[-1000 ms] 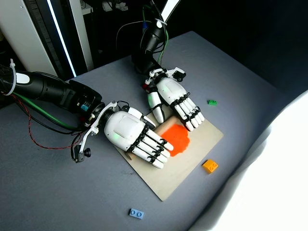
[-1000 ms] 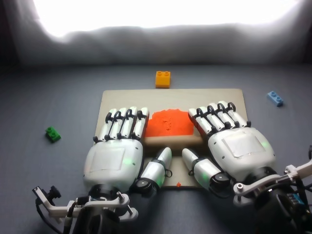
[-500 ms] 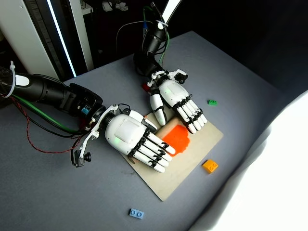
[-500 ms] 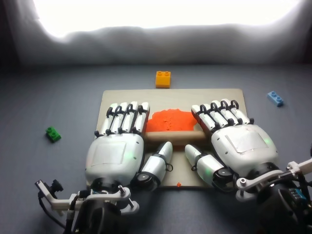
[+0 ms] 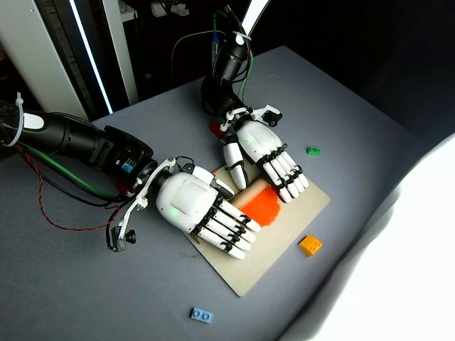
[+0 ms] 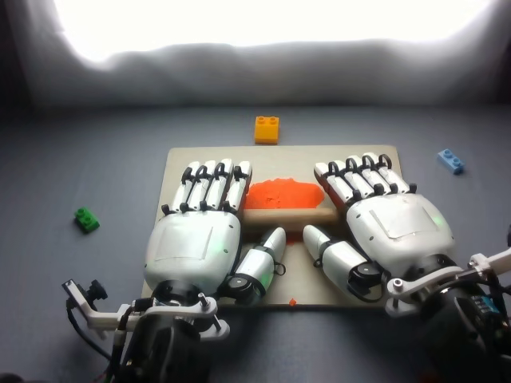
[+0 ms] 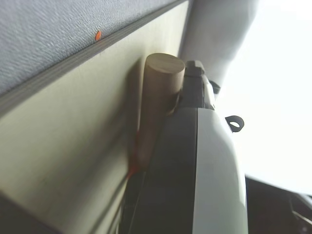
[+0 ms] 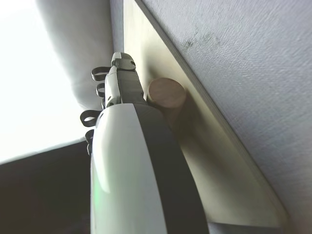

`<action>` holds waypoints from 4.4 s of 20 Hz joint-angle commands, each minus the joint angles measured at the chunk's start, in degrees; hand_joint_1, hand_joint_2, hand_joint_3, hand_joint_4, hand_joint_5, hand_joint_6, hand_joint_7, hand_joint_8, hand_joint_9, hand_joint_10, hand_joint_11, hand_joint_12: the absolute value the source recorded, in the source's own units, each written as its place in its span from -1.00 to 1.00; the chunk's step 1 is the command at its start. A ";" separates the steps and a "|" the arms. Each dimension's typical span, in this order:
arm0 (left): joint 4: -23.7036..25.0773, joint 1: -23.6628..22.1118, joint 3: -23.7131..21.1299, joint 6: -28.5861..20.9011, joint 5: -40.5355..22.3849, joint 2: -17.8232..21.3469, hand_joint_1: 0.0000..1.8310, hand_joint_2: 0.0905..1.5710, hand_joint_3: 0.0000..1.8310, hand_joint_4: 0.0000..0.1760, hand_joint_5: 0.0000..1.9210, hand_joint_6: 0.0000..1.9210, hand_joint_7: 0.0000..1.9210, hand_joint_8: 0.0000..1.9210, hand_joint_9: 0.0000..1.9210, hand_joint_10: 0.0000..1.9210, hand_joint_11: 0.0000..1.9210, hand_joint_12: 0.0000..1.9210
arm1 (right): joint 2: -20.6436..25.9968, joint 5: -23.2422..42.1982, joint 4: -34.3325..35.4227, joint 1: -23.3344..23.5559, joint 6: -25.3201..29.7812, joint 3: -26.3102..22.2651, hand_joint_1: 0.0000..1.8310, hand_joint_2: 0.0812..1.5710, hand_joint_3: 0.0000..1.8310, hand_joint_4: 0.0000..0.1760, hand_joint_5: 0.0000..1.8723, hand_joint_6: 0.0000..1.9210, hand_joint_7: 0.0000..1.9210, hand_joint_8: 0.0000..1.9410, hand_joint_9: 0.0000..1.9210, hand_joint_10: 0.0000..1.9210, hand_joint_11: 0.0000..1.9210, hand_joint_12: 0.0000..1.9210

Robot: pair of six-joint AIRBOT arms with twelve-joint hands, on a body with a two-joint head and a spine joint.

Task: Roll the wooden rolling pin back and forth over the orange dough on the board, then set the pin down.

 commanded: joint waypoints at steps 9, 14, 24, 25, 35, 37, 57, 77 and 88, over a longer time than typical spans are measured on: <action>3.69 -1.25 2.09 -0.06 -3.12 0.13 -1.00 0.87 -1.00 -1.00 -0.96 -1.00 -0.97 -1.00 -1.00 -1.00 -1.00 -1.00 | 0.36 4.56 -2.98 1.03 0.92 1.27 -1.00 0.81 -1.00 -1.00 -0.90 -1.00 -0.91 -1.00 -0.95 -0.99 -0.99 -0.99; 3.64 -2.11 3.73 -0.95 -1.34 -0.35 -1.00 0.87 -1.00 -1.00 -0.97 -1.00 -0.97 -1.00 -1.00 -1.00 -1.00 -1.00 | 0.36 4.22 -2.79 1.28 1.29 1.89 -1.00 0.81 -1.00 -1.00 -0.89 -0.99 -0.90 -0.99 -0.94 -0.99 -0.99 -0.99; 3.64 -3.06 6.08 -1.89 0.19 -0.61 -1.00 0.87 -1.00 -1.00 -0.97 -1.00 -0.97 -1.00 -1.00 -1.00 -1.00 -1.00 | 0.50 2.38 -1.08 1.68 3.07 3.59 -1.00 0.81 -1.00 -1.00 -0.89 -1.00 -0.90 -1.00 -0.94 -0.99 -0.99 -0.99; 3.64 -3.12 6.23 -1.89 0.25 -0.64 -1.00 0.87 -1.00 -1.00 -0.97 -1.00 -0.97 -1.00 -1.00 -1.00 -1.00 -1.00 | 0.56 2.25 -1.08 1.66 3.25 3.74 -1.00 0.81 -1.00 -1.00 -0.89 -1.00 -0.90 -1.00 -0.94 -0.99 -0.99 -0.99; 2.87 -4.16 9.57 -2.24 1.81 -1.56 -1.00 0.87 -1.00 -1.00 -0.97 -1.00 -0.97 -1.00 -1.00 -1.00 -1.00 -1.00 | 0.36 2.01 -1.08 2.67 4.14 5.68 -1.00 0.81 -1.00 -1.00 -0.89 -1.00 -0.90 -1.00 -0.94 -1.00 -0.99 -0.98; 2.88 -4.34 10.55 -2.61 2.28 -1.76 -1.00 0.87 -1.00 -1.00 -0.97 -1.00 -0.97 -1.00 -1.00 -1.00 -1.00 -1.00 | 0.28 1.48 -1.08 3.00 4.37 6.23 -1.00 0.81 -1.00 -1.00 -0.89 -1.00 -0.90 -1.00 -0.94 -1.00 -0.99 -0.98; 3.05 -6.37 16.30 -3.44 6.15 -3.86 -1.00 0.87 -1.00 -1.00 -0.98 -1.00 -0.98 -1.00 -1.00 -1.00 -1.00 -1.00 | -0.73 -2.07 -1.08 4.16 6.36 9.80 -1.00 0.82 -1.00 -1.00 -0.90 -1.00 -0.92 -1.00 -0.96 -1.00 -1.00 -0.98; 3.54 -6.92 17.41 -3.22 9.73 -4.02 -1.00 0.87 -1.00 -1.00 -0.98 -1.00 -0.98 -1.00 -1.00 -1.00 -1.00 -1.00 | -0.77 -1.04 -2.18 4.37 6.45 9.97 -1.00 0.82 -1.00 -1.00 -0.90 -1.00 -0.92 -1.00 -0.96 -1.00 -1.00 -0.98; 3.47 -7.17 17.28 -3.43 11.09 -3.38 -1.00 0.87 -1.00 -1.00 -0.97 -1.00 -0.97 -1.00 -1.00 -1.00 -1.00 -1.00 | -0.76 -1.12 -2.22 4.08 6.48 9.94 -1.00 0.82 -1.00 -1.00 -0.90 -1.00 -0.92 -1.00 -0.97 -1.00 -1.00 -0.98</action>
